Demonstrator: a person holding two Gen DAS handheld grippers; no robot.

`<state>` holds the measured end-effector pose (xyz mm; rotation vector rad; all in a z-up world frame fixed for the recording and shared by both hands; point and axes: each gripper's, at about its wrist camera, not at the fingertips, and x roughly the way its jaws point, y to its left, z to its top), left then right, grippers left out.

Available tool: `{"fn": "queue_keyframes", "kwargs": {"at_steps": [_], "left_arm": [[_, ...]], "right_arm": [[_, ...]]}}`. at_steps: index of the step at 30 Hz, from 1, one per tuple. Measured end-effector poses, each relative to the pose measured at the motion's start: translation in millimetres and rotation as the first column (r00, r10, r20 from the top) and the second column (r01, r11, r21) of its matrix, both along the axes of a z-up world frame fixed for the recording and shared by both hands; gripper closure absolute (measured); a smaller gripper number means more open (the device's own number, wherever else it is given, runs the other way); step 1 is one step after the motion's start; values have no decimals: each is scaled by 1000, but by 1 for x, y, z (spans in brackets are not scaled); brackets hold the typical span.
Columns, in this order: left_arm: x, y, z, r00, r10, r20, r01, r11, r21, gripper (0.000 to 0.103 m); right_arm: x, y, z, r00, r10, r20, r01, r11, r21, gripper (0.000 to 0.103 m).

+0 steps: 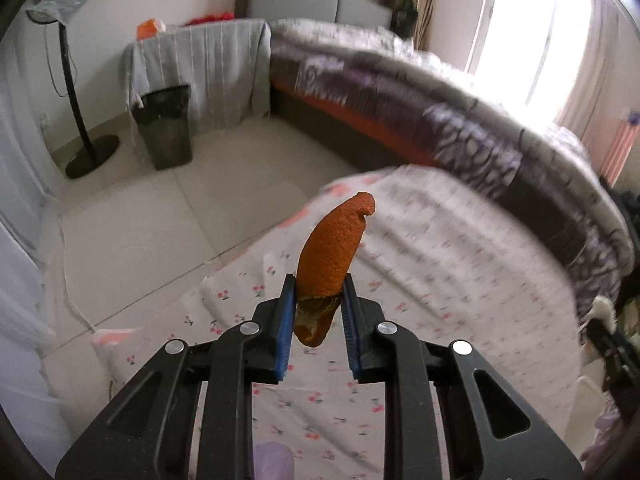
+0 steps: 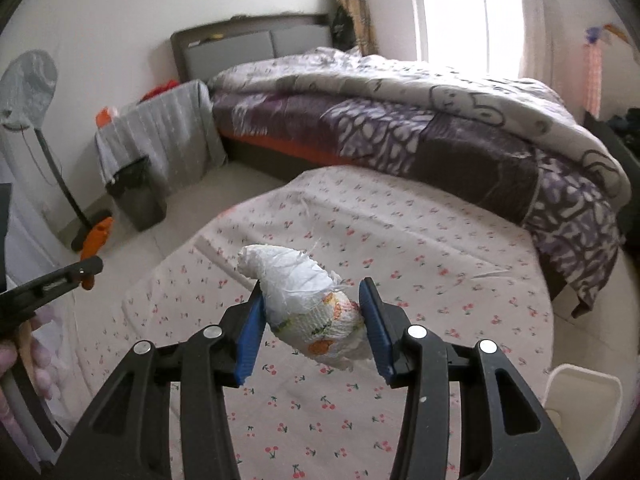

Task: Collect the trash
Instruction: 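Carry the orange peel and white tissue roll toward the white bin with both grippers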

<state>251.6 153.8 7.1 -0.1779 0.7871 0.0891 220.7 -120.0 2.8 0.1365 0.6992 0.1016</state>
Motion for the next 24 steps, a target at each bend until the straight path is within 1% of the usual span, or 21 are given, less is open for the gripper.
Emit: {"fn": "queue_keyframes", "kwargs": {"at_steps": [2, 6, 10, 14, 19, 24], "left_arm": [[-8, -6, 8, 1000, -1, 26, 2, 1000, -11, 82], [-24, -16, 21, 997, -3, 80, 1, 1000, 13, 82], [-34, -23, 31, 992, -7, 130, 5, 1000, 19, 82], [-39, -34, 37, 984, -15, 176, 8, 999, 44, 82], [-44, -51, 43, 974, -35, 226, 21, 998, 64, 82], [-49, -65, 46, 965, -59, 255, 43, 997, 68, 82]], "right_arm": [[-10, -9, 5, 1000, -24, 18, 24, 1000, 9, 57], [-25, -22, 9, 996, -69, 53, 68, 998, 17, 57], [-35, -35, 8, 991, -111, 81, 109, 994, 23, 57], [-40, -48, 8, 986, -144, 84, 141, 989, 43, 57], [-48, -59, 9, 980, -176, 97, 173, 984, 35, 57], [-55, -73, 10, 972, -209, 106, 208, 978, 27, 57]]}}
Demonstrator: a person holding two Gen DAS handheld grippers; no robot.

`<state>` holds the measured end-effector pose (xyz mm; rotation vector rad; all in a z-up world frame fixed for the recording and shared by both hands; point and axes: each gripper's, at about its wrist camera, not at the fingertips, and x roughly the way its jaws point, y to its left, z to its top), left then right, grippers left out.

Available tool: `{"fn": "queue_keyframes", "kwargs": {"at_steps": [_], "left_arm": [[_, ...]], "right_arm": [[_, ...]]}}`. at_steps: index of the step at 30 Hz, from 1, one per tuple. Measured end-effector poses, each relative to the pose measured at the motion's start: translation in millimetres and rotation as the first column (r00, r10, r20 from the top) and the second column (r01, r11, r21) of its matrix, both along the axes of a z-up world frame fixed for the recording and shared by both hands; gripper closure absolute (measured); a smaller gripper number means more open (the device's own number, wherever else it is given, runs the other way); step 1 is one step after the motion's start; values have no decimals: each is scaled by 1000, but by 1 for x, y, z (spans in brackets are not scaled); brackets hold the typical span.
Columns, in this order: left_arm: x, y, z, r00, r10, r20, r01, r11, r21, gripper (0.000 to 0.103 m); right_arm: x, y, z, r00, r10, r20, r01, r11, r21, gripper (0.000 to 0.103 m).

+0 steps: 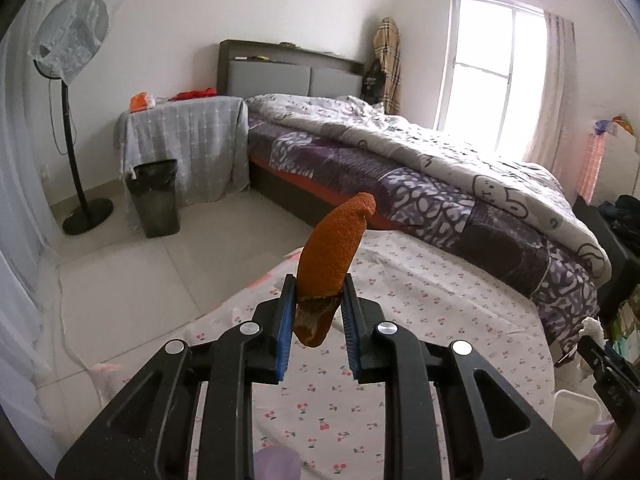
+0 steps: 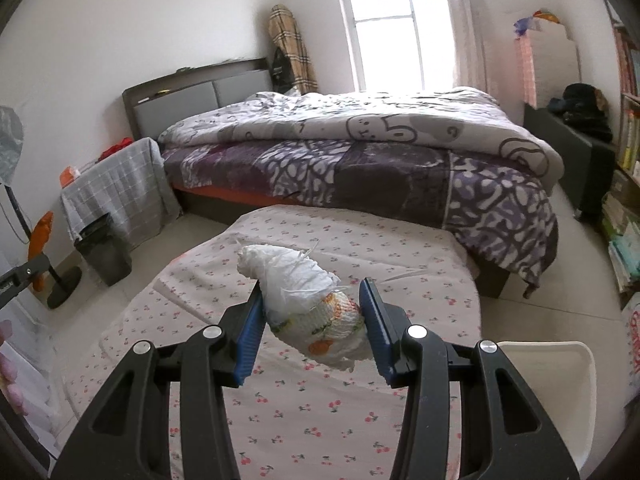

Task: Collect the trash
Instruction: 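Carry the orange peel and white tissue roll toward the white bin with both grippers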

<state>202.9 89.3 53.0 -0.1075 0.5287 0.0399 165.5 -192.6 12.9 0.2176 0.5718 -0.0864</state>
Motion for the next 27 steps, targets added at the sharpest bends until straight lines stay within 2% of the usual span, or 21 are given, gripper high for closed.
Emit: {"fn": "queue_keyframes", "kwargs": {"at_steps": [16, 27], "left_arm": [[-12, -62, -4, 990, -136, 25, 134, 988, 69, 82], [-21, -108, -11, 971, -236, 31, 232, 967, 109, 82]], "right_arm": [[-22, -56, -1, 992, -125, -15, 125, 992, -1, 57], [-44, -112, -5, 968, -245, -52, 245, 969, 10, 56]]}}
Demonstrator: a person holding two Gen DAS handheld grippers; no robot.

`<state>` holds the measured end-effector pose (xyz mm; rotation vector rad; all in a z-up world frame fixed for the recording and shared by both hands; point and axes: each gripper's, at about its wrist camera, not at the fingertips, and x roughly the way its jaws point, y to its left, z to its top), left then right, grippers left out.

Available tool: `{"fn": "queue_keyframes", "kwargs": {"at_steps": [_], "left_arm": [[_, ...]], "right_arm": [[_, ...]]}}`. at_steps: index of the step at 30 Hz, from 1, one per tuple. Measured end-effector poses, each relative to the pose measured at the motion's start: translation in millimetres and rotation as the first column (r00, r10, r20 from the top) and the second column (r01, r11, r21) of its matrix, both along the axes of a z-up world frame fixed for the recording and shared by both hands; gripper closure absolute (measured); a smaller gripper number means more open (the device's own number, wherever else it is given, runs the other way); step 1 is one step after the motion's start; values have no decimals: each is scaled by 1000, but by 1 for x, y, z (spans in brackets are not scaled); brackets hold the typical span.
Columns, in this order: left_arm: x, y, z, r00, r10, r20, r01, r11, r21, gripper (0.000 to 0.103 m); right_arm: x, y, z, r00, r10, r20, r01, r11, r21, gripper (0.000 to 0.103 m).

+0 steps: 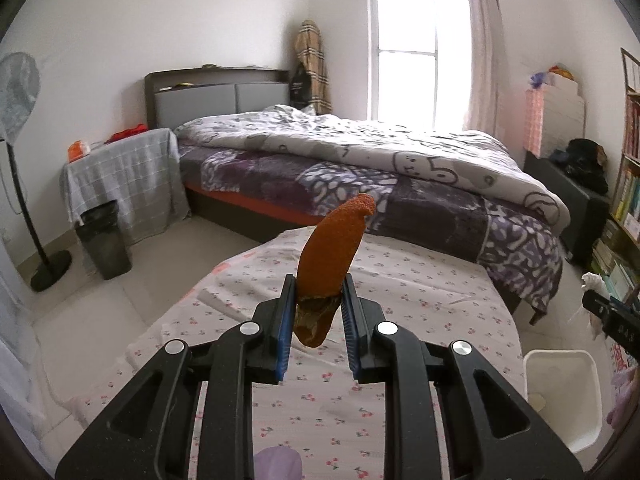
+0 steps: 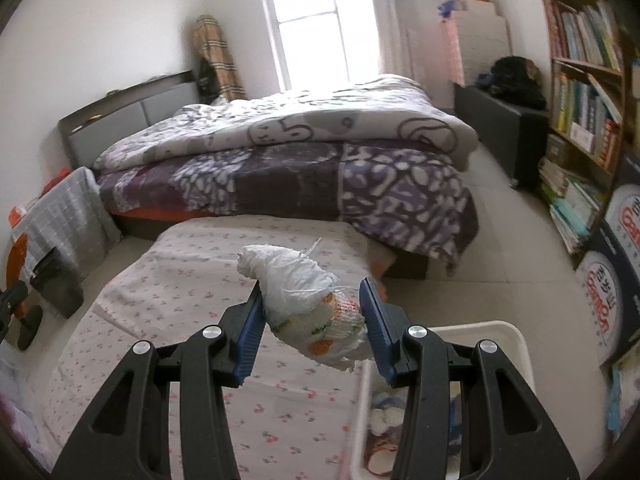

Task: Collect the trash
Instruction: 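Carry the orange peel and white tissue roll toward the white bin with both grippers, then open the right gripper over the bin while the left releases the orange peel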

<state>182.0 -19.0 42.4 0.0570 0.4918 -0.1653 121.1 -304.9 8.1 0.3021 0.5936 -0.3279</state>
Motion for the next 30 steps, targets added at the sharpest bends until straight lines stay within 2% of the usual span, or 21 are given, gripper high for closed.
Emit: {"fn": "queue_keyframes", "kwargs": {"at_steps": [12, 15, 20, 23, 30], "left_arm": [[-10, -48, -5, 995, -96, -7, 96, 995, 15, 82], [-14, -59, -7, 993, -117, -9, 117, 993, 15, 82], [-21, -84, -10, 986, -164, -14, 165, 986, 22, 82], [-25, -98, -11, 982, -189, -17, 190, 981, 29, 82], [-40, -139, -18, 964, -265, -33, 266, 963, 48, 82]], "right_arm": [[-24, -54, -16, 988, -129, -87, 131, 991, 11, 56], [-29, -64, -17, 982, -158, -99, 160, 987, 14, 53], [-42, -84, -17, 970, -224, -97, 228, 973, 32, 31], [-51, -94, -15, 962, -260, -86, 264, 964, 43, 24], [-68, -117, -13, 944, -322, -74, 327, 943, 57, 20]]}}
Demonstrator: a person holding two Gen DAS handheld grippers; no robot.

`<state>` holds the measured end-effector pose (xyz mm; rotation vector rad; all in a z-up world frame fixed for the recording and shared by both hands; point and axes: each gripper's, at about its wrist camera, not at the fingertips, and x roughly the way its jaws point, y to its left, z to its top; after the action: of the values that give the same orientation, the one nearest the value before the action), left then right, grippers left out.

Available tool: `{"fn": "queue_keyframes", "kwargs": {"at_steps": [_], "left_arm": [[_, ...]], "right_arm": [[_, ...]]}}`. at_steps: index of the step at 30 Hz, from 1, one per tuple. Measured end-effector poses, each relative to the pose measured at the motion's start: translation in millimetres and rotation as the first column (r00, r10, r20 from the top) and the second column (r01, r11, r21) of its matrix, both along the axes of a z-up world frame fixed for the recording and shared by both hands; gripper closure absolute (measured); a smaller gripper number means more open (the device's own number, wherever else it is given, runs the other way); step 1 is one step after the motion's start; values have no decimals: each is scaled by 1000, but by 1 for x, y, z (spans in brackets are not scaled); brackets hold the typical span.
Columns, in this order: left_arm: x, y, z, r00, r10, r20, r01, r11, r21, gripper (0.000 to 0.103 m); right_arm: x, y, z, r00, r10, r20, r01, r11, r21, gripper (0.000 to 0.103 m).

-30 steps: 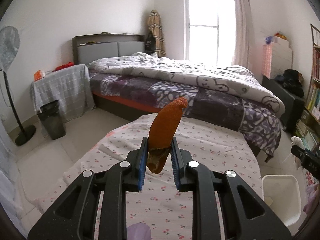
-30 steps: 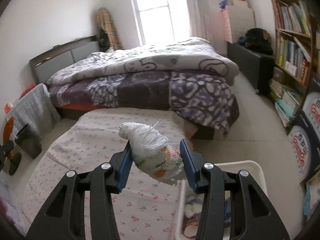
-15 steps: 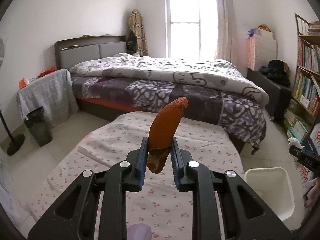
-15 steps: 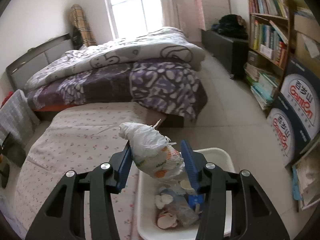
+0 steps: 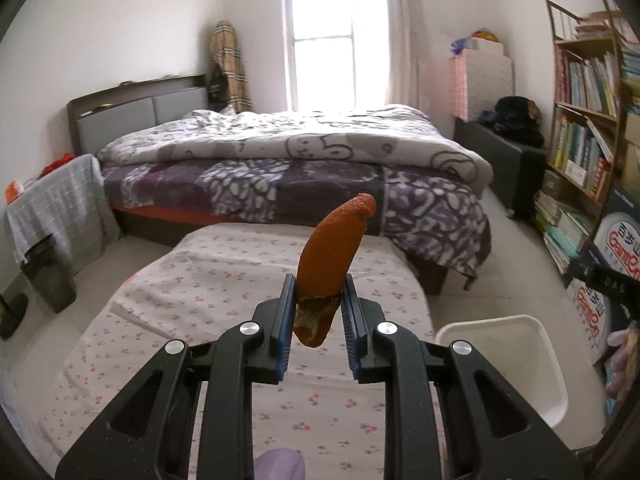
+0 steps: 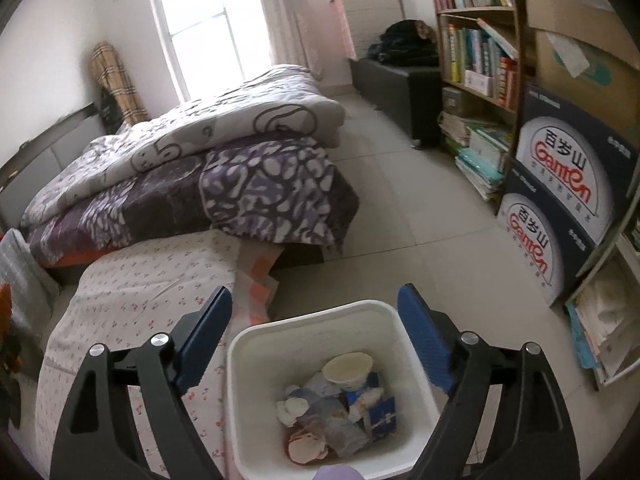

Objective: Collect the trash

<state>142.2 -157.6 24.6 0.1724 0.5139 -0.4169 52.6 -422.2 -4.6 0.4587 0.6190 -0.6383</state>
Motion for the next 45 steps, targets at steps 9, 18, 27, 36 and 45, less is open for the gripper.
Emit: {"fn": "queue_keyframes", "kwargs": {"at_steps": [9, 18, 27, 36, 45], "left_arm": [[-20, -56, -15, 990, -129, -63, 129, 992, 4, 81], [-36, -107, -29, 944, -288, -159, 284, 958, -52, 61], [-39, -101, -27, 962, -239, -129, 234, 971, -52, 11], [-52, -30, 11, 973, 51, 226, -43, 998, -40, 7], [-31, 31, 21, 967, 180, 182, -176, 984, -42, 7]], "right_arm": [[-20, -23, 3, 998, -52, 19, 52, 999, 2, 19], [-44, -50, 4, 990, -135, 51, 134, 991, 25, 18], [-46, -39, 21, 984, -154, 90, 158, 987, -36, 18], [-33, 22, 45, 979, -67, 194, 97, 983, -153, 7], [-11, 92, 56, 968, 53, 244, 5, 974, -229, 7]]}}
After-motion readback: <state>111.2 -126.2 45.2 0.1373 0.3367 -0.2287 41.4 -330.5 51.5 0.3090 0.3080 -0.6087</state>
